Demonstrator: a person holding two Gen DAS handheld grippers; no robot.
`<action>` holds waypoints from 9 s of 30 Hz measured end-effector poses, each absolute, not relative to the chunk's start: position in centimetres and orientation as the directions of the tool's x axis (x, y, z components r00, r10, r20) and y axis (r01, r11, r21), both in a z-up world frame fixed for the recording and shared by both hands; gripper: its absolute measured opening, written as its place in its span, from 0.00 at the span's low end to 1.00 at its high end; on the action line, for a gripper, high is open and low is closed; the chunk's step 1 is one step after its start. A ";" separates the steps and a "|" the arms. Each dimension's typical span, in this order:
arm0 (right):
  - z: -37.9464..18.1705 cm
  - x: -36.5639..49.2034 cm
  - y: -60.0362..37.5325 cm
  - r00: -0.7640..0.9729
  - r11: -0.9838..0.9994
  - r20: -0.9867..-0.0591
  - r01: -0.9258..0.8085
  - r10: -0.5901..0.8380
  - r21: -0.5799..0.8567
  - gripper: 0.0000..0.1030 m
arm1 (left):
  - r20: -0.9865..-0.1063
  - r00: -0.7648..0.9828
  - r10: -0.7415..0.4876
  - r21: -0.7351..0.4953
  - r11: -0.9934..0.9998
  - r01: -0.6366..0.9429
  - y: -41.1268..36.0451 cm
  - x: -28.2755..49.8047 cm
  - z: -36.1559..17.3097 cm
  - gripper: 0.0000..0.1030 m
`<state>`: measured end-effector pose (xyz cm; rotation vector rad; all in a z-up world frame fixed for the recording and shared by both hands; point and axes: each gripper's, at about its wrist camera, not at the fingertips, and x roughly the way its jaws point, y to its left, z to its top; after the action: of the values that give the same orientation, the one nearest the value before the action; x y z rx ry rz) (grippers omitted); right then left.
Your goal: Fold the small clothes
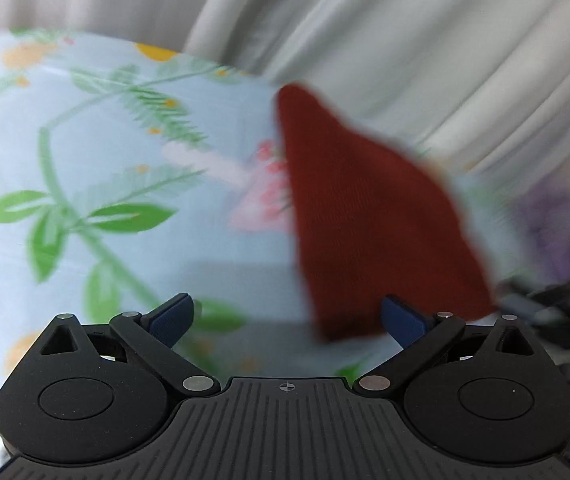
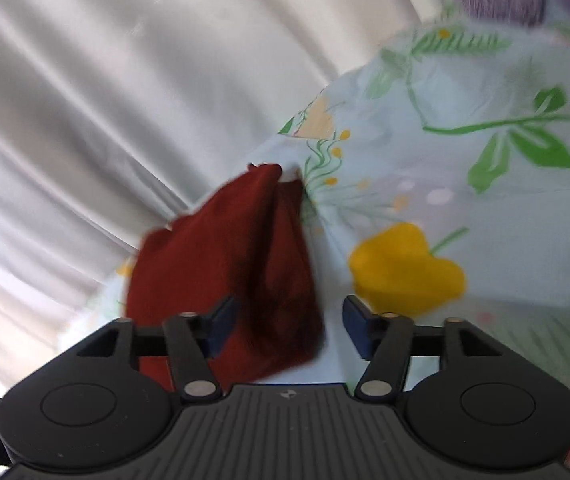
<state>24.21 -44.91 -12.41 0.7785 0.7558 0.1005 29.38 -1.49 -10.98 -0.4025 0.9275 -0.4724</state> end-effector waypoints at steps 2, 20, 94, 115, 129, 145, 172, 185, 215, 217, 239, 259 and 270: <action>-12.8 26.4 -46.4 0.724 0.650 -0.539 0.166 0.429 0.741 0.59 | -0.600 0.528 -0.602 -0.599 0.775 0.202 -0.8 31.1 -10.6 1.00; -15.4 36.1 -45.0 0.588 0.596 -0.539 0.116 0.604 0.795 0.43 | -0.555 0.405 -0.726 -0.741 0.654 0.156 -6.5 40.0 -14.0 0.90; -14.6 19.1 -30.3 0.612 0.531 -0.570 0.271 0.548 0.803 0.16 | -0.797 0.592 -0.124 -0.128 0.991 0.035 -0.7 19.5 -12.6 0.98; -10.8 18.5 -26.7 0.670 0.943 -0.701 0.005 0.245 0.334 0.26 | -0.793 0.610 0.006 -0.124 0.977 -0.171 3.5 16.3 -10.3 0.98; -8.2 11.8 -23.5 0.472 0.993 -0.874 -0.083 0.113 0.083 0.96 | -0.861 0.500 -0.088 -0.130 0.990 -0.049 -1.2 14.7 -8.4 0.99; -5.0 14.5 -21.3 0.514 0.998 -0.858 -0.063 0.011 -0.024 0.96 | -0.852 0.522 0.031 -0.004 0.998 -0.065 -2.8 14.7 -6.1 0.99; -5.1 14.8 -21.2 0.493 0.997 -0.870 -0.056 -0.020 -0.055 0.96 | -0.872 0.490 0.010 -0.003 1.000 -0.025 -4.3 14.9 -6.4 0.99; -4.9 14.8 -21.3 0.491 0.997 -0.871 -0.050 -0.021 -0.053 0.96 | -0.873 0.487 0.005 -0.007 1.000 -0.023 -4.5 14.8 -6.4 0.99; -5.0 15.0 -21.4 0.487 0.997 -0.873 -0.048 -0.023 -0.053 0.96 | -0.878 0.478 -0.003 -0.008 1.000 -0.009 -4.7 15.2 -6.7 0.99; -5.0 15.0 -21.3 0.487 0.997 -0.873 -0.046 -0.025 -0.054 0.96 | -0.878 0.478 -0.004 -0.009 1.000 -0.009 -4.7 15.3 -6.7 0.99; -4.9 15.0 -21.5 0.487 0.998 -0.873 -0.035 -0.030 -0.054 0.96 | -0.876 0.482 -0.002 -0.004 1.000 -0.005 -4.9 15.5 -6.7 0.99; -4.9 14.9 -21.7 0.487 0.998 -0.873 -0.031 -0.032 -0.053 0.96 | -0.876 0.482 -0.005 -0.007 1.000 -0.002 -5.2 15.5 -6.5 0.99; -4.9 14.8 -21.6 0.488 0.998 -0.872 -0.030 -0.031 -0.052 0.96 | -0.878 0.477 -0.034 -0.039 0.999 -0.001 -5.4 15.1 -6.5 0.99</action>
<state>14.79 -21.63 -4.87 -0.0626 1.0614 -0.0007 15.10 -5.35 -6.46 -0.0353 1.0729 -0.0201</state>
